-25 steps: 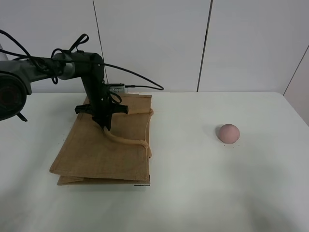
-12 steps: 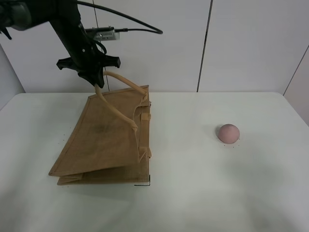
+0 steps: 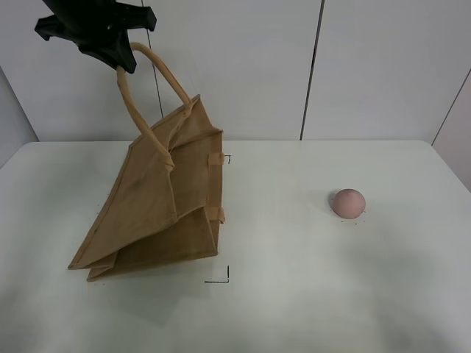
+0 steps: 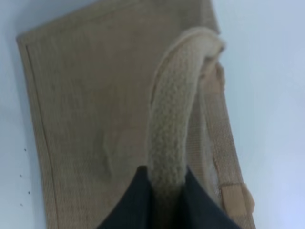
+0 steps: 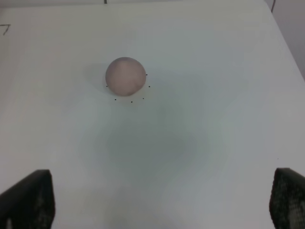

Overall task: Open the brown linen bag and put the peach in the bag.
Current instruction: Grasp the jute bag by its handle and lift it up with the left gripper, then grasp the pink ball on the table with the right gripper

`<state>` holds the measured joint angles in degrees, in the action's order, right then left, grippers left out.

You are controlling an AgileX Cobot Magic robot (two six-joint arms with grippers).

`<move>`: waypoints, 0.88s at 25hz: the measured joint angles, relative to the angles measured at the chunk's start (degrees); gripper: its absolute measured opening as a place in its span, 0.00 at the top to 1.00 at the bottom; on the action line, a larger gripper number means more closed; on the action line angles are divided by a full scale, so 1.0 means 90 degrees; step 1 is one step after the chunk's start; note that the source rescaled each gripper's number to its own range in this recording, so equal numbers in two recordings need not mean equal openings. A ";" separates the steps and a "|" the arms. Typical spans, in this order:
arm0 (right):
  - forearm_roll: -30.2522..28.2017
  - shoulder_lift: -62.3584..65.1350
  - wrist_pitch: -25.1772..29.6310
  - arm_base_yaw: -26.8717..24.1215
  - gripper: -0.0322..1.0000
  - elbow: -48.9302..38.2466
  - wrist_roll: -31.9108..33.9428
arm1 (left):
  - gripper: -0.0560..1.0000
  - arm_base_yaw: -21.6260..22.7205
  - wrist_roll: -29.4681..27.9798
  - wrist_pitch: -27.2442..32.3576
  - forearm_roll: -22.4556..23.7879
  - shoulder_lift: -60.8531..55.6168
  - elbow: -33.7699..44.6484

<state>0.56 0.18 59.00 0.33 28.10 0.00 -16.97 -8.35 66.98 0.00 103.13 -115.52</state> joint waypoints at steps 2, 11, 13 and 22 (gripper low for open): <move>0.0000 -0.0006 0.0000 0.0000 0.00 0.0000 0.0000 | 0.95 0.0000 0.0031 0.0000 0.0000 -0.0127 0.0000; 0.0096 -0.2683 -0.0262 0.0000 0.00 0.0568 0.0000 | 0.95 0.0000 0.0057 0.0007 0.0000 -0.0148 0.0000; 0.0103 -0.3791 -0.0386 0.0000 0.00 0.0930 -0.0097 | 0.95 0.0000 0.0057 0.0007 0.0000 -0.0148 0.0000; 0.0103 -0.8734 -0.0865 0.0000 0.00 0.3440 -0.0485 | 0.95 0.0000 0.0064 0.0013 -0.0112 -0.0148 0.0000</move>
<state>1.48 -78.42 51.22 0.33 59.06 -4.36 -16.97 -7.78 67.10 -1.01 101.79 -115.52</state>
